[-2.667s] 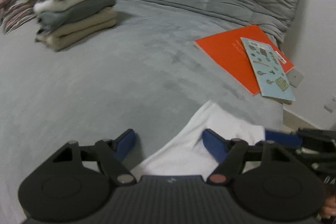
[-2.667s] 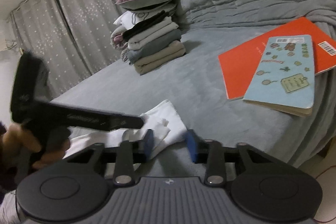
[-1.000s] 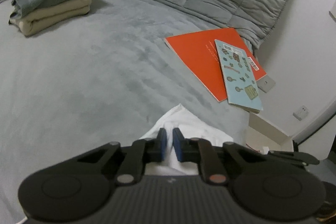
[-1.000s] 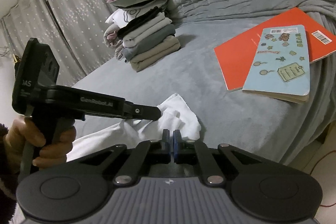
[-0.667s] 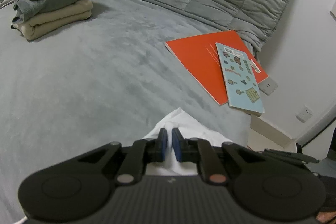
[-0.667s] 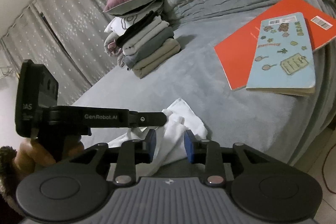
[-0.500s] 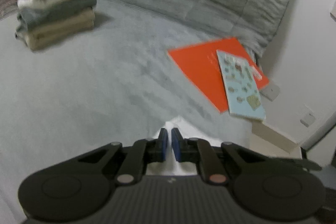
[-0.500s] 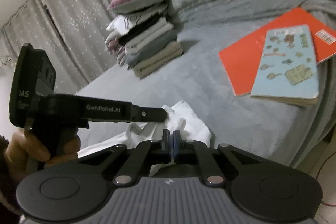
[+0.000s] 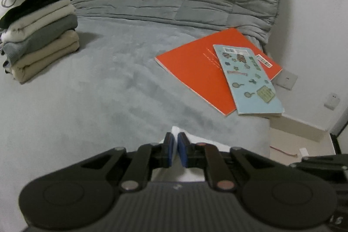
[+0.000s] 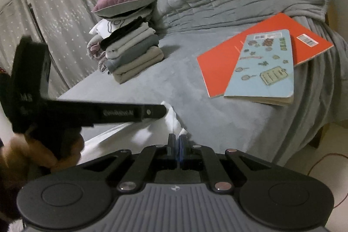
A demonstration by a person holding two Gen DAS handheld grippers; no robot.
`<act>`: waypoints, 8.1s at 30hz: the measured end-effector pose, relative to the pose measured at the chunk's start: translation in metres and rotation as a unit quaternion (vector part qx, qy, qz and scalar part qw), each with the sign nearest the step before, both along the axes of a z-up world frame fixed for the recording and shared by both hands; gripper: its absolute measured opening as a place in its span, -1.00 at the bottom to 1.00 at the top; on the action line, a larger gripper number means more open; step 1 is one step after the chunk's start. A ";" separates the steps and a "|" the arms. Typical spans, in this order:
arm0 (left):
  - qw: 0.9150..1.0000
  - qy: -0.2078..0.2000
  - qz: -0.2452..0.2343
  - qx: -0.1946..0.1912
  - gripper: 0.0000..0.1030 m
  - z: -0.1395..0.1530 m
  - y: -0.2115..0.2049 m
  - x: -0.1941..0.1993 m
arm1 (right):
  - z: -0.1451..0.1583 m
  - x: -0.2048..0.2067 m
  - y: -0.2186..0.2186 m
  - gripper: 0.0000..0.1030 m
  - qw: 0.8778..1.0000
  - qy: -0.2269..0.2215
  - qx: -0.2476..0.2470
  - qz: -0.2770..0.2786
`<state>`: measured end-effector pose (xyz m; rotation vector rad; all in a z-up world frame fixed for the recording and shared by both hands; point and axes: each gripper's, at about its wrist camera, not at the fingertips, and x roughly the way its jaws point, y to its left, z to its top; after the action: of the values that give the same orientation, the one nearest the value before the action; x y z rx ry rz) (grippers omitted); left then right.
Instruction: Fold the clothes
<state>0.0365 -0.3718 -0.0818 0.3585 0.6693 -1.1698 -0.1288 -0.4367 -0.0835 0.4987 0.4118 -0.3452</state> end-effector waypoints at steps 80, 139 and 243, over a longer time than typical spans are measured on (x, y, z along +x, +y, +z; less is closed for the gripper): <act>0.871 -0.066 0.480 0.081 0.55 0.042 0.331 0.051 | 0.007 0.099 0.128 -0.16 0.933 0.060 -0.253 0.248; 0.873 0.020 0.480 0.082 0.99 0.006 0.336 -0.062 | 0.001 0.031 0.087 0.33 0.983 0.068 -0.170 -0.001; 0.866 0.137 0.460 -0.142 -0.88 0.024 0.460 0.041 | 0.003 0.145 0.340 -0.81 0.897 0.005 -0.147 0.416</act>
<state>0.0777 0.0884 -0.0579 -0.3756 0.7707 -0.3736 0.0166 -0.0964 -0.0805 -0.0071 0.5342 0.4209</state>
